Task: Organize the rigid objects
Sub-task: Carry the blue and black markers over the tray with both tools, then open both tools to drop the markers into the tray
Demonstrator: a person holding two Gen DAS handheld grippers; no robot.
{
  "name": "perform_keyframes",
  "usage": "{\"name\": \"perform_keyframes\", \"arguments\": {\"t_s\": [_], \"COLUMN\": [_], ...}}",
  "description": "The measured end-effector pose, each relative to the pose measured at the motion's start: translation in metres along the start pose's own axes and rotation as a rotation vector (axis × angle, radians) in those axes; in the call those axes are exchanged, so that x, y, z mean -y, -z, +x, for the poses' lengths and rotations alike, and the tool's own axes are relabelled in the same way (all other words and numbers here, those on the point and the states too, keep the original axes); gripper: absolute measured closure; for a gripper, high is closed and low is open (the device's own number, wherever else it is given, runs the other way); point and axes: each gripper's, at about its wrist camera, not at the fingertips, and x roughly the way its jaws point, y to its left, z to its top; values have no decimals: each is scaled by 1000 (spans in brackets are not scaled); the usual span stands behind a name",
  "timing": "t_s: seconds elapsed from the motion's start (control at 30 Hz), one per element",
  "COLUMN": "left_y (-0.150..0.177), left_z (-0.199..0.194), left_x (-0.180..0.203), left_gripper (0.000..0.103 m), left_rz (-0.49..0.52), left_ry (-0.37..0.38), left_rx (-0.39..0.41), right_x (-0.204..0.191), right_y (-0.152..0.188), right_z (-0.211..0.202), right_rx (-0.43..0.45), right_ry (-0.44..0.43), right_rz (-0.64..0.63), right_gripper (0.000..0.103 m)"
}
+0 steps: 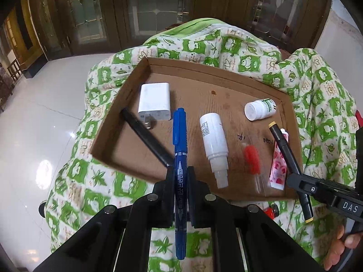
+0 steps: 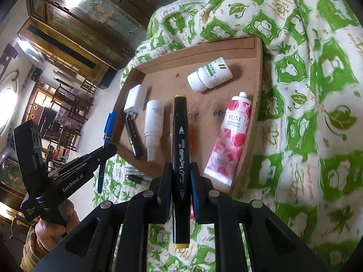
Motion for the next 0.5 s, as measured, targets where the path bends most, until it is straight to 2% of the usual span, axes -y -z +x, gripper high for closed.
{"name": "perform_keyframes", "arguments": {"t_s": [0.5], "left_y": [-34], "left_z": [45], "left_x": [15], "left_gripper": [94], "left_rz": [30], "left_ry": [-19], "left_rx": [-54], "right_x": [1], "right_y": [-30], "right_z": [30], "right_rx": [-46], "right_ry": [26], "right_rz": [4], "right_gripper": [89]}}
